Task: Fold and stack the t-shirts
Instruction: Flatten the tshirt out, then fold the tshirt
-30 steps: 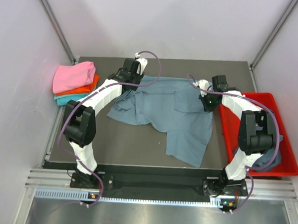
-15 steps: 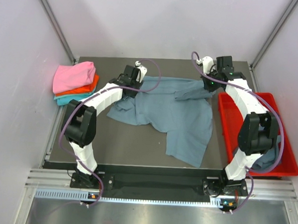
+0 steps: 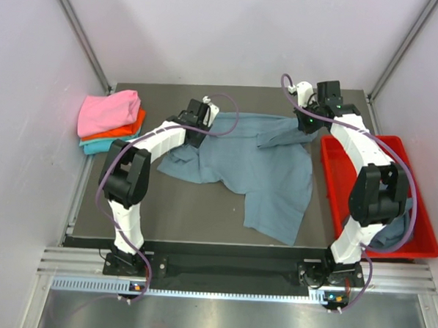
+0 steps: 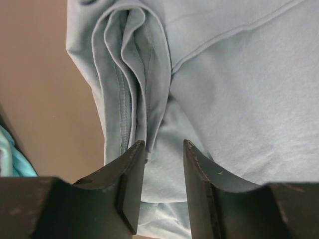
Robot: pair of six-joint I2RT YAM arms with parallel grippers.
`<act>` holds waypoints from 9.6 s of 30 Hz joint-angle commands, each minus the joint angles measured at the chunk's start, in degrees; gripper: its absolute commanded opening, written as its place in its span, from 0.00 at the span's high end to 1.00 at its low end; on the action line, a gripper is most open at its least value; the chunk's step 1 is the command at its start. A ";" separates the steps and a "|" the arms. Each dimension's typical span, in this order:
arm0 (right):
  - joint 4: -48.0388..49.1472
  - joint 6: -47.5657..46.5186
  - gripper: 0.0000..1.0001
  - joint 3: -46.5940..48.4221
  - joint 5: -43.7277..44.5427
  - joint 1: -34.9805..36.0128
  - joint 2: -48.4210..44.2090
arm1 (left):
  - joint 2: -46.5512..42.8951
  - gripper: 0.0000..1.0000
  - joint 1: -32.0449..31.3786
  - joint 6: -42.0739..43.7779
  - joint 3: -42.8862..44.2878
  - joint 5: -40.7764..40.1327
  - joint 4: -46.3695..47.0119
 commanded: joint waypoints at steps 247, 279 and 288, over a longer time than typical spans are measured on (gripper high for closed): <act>-0.31 18.66 1.00 -15.25 3.10 4.67 -15.84 | -4.52 1.00 24.96 5.43 -4.51 4.25 4.48; 2.94 17.61 1.00 -11.31 5.04 5.29 -11.36 | -3.91 0.74 19.33 -4.67 -0.12 14.94 1.75; 3.90 15.94 1.00 -11.12 8.91 5.03 -9.34 | 5.93 0.76 19.25 -8.02 5.23 16.45 2.11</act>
